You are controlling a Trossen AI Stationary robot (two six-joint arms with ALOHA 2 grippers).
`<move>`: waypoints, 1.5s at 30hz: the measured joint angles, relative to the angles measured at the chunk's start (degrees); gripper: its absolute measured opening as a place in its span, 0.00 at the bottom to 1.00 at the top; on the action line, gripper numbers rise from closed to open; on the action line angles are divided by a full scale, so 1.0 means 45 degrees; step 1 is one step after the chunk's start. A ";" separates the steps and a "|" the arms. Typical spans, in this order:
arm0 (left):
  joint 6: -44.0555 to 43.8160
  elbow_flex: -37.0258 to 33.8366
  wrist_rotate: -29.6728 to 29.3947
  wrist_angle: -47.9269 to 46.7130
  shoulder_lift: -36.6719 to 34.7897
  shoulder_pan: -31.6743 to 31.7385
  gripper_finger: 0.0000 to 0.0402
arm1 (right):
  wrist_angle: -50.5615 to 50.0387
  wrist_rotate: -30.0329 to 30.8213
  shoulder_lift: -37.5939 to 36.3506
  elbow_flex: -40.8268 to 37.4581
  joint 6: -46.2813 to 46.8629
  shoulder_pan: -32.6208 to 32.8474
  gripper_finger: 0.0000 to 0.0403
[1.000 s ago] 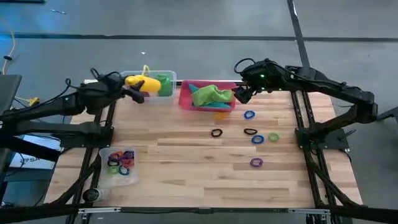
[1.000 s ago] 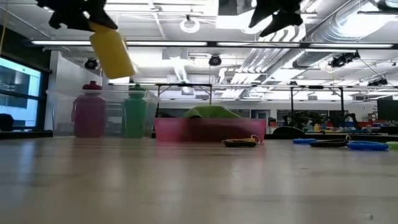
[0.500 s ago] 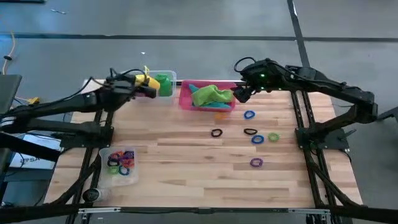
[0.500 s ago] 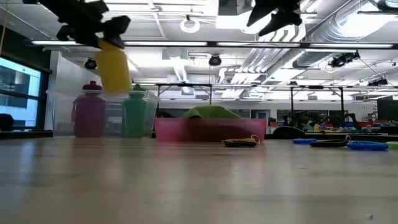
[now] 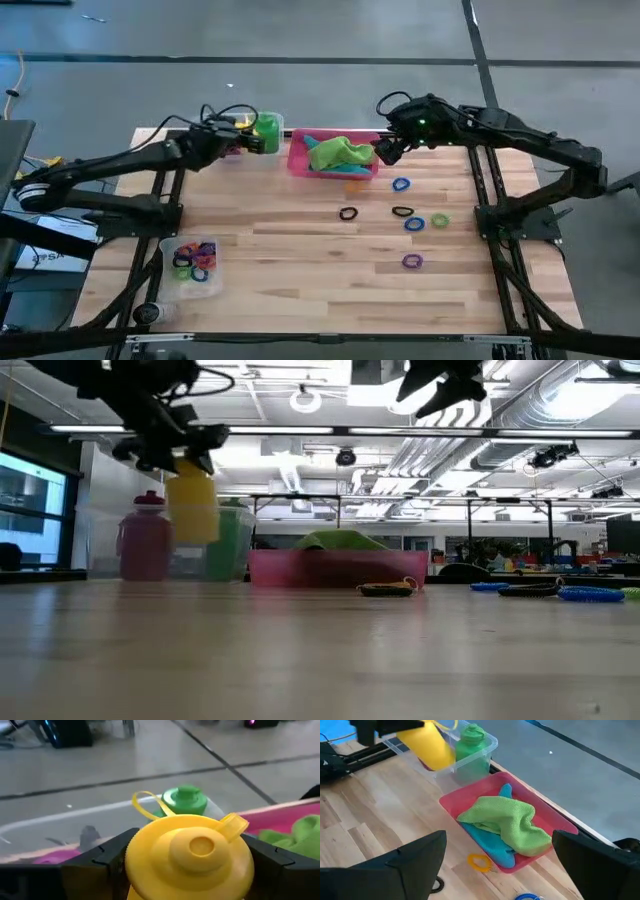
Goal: Pick & Place Sports Items
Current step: Put the yellow tumbler into the top transparent bin, then put the black spring keychain into the bottom transparent bin
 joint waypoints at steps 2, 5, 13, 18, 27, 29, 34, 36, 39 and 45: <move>0.0001 0.0000 0.0378 -0.0001 0.0246 0.0201 0.51 | -0.0005 0.0058 -0.0001 0.0000 -0.0015 0.0000 0.73; 0.0000 0.0000 0.1224 0.0009 0.0627 0.0450 0.51 | -0.0005 0.0089 0.0001 0.0000 -0.0019 0.0000 0.73; 0.0005 0.0000 0.3176 -0.0864 0.1346 0.1015 0.51 | -0.0005 0.0091 0.0001 0.0000 -0.0024 0.0000 0.73; 0.0062 0.0000 0.3179 -0.1433 0.1453 0.1073 0.51 | -0.0005 0.0091 0.0003 0.0000 -0.0029 0.0000 0.73; 0.0107 0.0000 0.3176 -0.1432 0.1453 0.1083 0.67 | -0.0005 0.0091 0.0003 0.0000 -0.0128 -0.0010 0.73; 0.0107 0.0000 0.3176 -0.1368 0.1453 0.1083 0.72 | -0.0005 0.0091 0.0003 0.0000 -0.0127 -0.0010 0.73; 0.0107 0.0000 0.3176 -0.1040 0.1338 0.1083 0.81 | -0.0010 0.0091 0.0003 0.0000 -0.0131 -0.0010 0.73; 0.0107 0.0000 0.3223 -0.0863 0.1195 0.1083 0.83 | -0.0010 0.0091 0.0003 0.0000 -0.0131 -0.0010 0.73; 0.0111 0.0000 0.3415 -0.0730 0.0873 0.1083 0.83 | -0.0010 0.0091 0.0003 0.0000 -0.0131 -0.0010 0.73; 0.0624 0.0000 0.4128 -0.0674 -0.0002 0.1083 0.84 | -0.0010 0.0091 0.0003 0.0000 -0.0131 -0.0010 0.73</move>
